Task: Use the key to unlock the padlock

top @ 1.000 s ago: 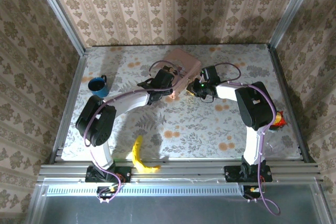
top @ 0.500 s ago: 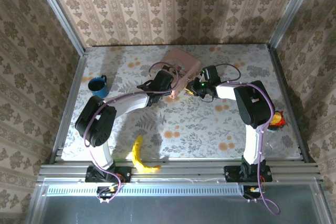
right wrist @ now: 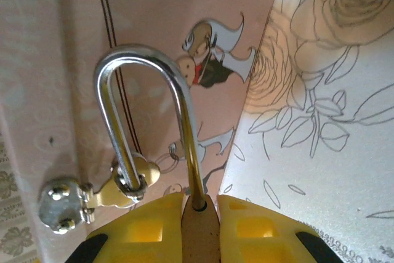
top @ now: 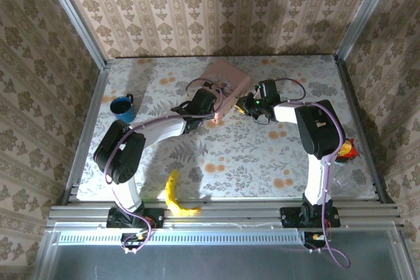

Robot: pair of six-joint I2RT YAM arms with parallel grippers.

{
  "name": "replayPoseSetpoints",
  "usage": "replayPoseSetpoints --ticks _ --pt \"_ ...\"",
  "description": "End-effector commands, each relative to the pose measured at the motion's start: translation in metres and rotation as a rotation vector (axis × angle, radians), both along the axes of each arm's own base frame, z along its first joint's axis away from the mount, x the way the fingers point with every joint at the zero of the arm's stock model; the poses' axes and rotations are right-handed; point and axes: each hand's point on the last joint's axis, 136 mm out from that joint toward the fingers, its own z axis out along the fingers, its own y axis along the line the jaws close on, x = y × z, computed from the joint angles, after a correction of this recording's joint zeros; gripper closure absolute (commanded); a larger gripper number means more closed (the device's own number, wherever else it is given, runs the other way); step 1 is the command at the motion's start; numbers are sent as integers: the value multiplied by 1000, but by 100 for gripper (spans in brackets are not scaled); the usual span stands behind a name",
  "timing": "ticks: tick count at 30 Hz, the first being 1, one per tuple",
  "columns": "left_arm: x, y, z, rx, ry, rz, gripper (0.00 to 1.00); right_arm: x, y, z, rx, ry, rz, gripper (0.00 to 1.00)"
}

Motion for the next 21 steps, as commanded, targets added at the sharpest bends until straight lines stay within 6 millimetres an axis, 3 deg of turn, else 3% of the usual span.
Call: replayPoseSetpoints --ticks 1,12,21 --pt "-37 45 -61 191 206 26 49 10 -1 4 17 -26 -22 100" --pt "-40 51 -62 192 210 38 54 22 -13 16 -2 -47 -40 100" --pt "-37 66 -63 174 215 75 55 7 -33 20 -73 -45 -57 100"
